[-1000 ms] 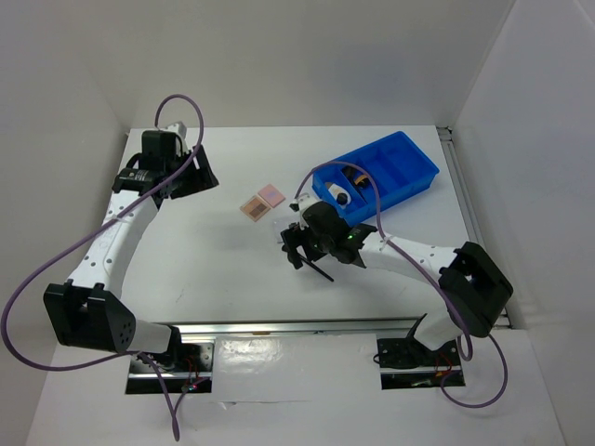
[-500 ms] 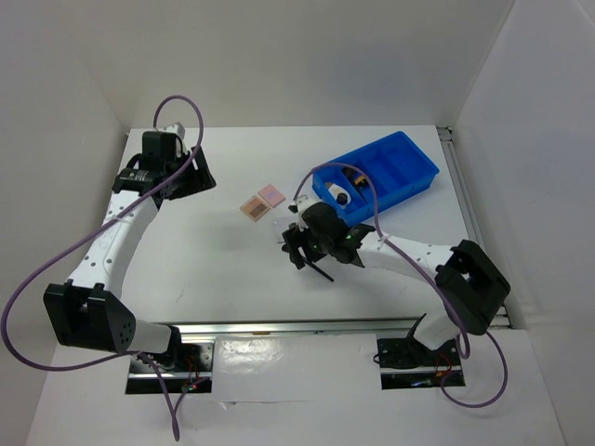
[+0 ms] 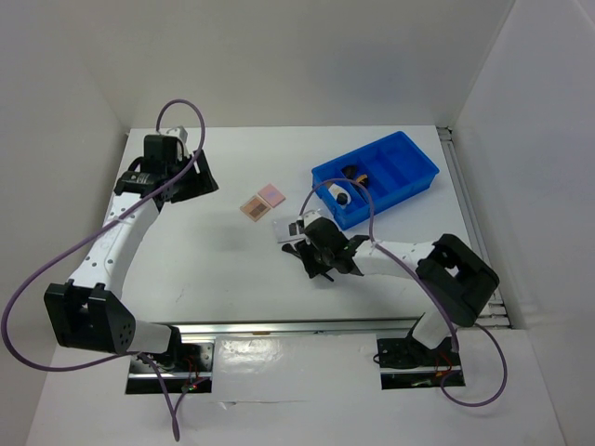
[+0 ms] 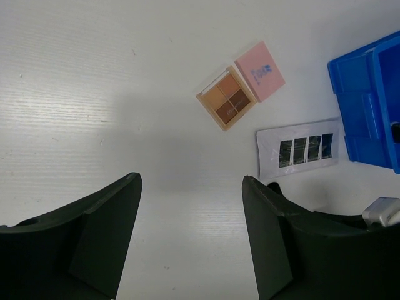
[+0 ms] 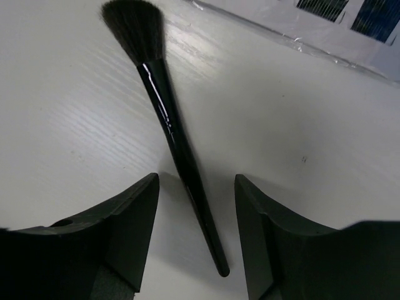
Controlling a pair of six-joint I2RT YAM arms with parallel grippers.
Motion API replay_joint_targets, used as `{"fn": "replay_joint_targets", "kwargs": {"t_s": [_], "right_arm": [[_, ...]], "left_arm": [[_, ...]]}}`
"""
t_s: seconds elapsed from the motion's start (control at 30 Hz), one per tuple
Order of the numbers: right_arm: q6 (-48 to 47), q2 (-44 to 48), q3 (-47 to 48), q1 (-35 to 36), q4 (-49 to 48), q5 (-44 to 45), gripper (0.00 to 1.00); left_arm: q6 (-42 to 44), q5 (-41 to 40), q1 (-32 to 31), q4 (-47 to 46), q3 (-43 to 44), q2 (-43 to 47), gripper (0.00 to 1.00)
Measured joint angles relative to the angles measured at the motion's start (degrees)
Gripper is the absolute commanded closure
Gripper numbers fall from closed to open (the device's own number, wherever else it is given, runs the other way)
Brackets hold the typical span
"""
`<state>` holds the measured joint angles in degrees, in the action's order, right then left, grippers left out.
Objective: Organize the makeup
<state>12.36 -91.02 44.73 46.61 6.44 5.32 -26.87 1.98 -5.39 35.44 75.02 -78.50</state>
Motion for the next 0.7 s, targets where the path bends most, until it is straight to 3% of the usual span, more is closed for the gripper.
{"fn": "replay_joint_targets", "kwargs": {"t_s": [0.23,0.37,0.43,0.7], "right_arm": [[0.0,-1.7,-0.1,0.3,-3.3,3.8,0.59],[-0.2,-2.6,0.6,1.1,-4.1,5.4,0.84],[-0.3,-3.1,1.4,1.9,-3.5,6.1,0.90],[-2.7,0.6,5.4,3.0,4.0,6.5,0.99]], "left_arm": [[0.0,0.3,0.0,-0.2,-0.4,0.0,0.21],[0.0,0.3,0.0,-0.3,-0.4,0.0,0.21],[0.0,0.3,0.0,-0.3,-0.4,0.0,0.21],[0.0,0.6,0.0,-0.3,-0.4,0.4,0.21]]}}
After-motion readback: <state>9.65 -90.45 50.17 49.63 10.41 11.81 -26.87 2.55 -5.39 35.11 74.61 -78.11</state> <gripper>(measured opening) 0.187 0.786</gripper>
